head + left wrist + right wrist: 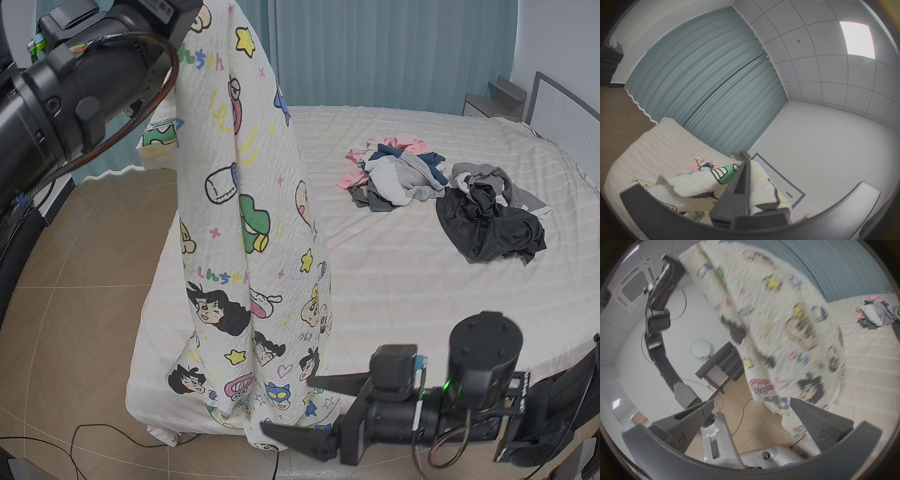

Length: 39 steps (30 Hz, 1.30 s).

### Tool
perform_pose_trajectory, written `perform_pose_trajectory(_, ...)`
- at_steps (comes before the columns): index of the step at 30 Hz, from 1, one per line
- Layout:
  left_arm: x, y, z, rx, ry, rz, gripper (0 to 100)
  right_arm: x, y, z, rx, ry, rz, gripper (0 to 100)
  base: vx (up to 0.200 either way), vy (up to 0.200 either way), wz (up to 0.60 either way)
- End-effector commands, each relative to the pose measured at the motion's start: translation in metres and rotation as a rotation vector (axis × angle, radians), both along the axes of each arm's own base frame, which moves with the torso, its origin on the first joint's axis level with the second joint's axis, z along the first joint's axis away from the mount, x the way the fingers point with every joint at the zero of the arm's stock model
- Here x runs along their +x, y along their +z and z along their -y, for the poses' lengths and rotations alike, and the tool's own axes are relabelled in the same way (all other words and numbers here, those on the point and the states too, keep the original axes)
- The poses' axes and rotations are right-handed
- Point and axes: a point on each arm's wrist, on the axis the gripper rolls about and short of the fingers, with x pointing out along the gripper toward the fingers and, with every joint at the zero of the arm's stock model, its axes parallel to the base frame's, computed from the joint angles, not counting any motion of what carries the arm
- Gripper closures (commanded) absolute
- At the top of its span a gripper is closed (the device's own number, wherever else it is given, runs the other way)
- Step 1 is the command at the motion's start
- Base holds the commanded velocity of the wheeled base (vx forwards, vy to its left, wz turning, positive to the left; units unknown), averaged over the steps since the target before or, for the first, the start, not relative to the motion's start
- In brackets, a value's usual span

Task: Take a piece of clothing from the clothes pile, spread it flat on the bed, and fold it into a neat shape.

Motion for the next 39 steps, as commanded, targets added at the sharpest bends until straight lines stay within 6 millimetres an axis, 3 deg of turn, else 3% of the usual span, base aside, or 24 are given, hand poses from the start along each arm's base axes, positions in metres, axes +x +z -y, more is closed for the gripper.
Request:
perform_pose_trajectory(1, 0.005, 0.003, 0.004, -0.016, 0.014, -0.002, 100, -0.018, -0.032, -0.034, -0.082, 0.074, -0.027, 0, 0.0, 0.0, 0.0)
perform_pose_trajectory(4, 0.006, 0.006, 0.005, -0.024, 0.02, 0.001, 100, -0.018, -0.035, -0.05, -0.08, 0.043, -0.006, 0, 0.0, 0.0, 0.0)
perform_pose_trajectory(5, 0.006, 0.006, 0.006, -0.027, 0.023, -0.003, 100, -0.018, -0.034, -0.066, -0.061, 0.014, 0.016, 0, 0.0, 0.0, 0.0)
perform_pose_trajectory(11, 0.007, 0.005, 0.006, -0.052, 0.011, -0.022, 100, -0.028, -0.042, -0.097, -0.048, 0.037, 0.026, 0, 0.0, 0.0, 0.0)
perform_pose_trajectory(18, 0.006, 0.003, 0.006, -0.059, 0.006, -0.033, 100, -0.011, -0.053, -0.127, -0.034, -0.083, 0.066, 0, 0.0, 0.0, 0.0)
perform_pose_trajectory(33, 0.006, 0.0, 0.003, -0.056, 0.038, -0.044, 100, 0.032, -0.055, -0.126, -0.077, -0.345, 0.099, 0, 0.0, 0.0, 0.0)
perform_pose_trajectory(34, 0.006, -0.003, 0.003, -0.049, 0.038, -0.05, 100, 0.046, -0.055, -0.125, -0.072, -0.407, 0.111, 0, 0.0, 0.0, 0.0)
perform_pose_trajectory(39, 0.002, -0.006, -0.001, -0.041, 0.035, -0.054, 100, 0.057, -0.059, -0.121, -0.079, -0.438, 0.111, 0, 0.0, 0.0, 0.0)
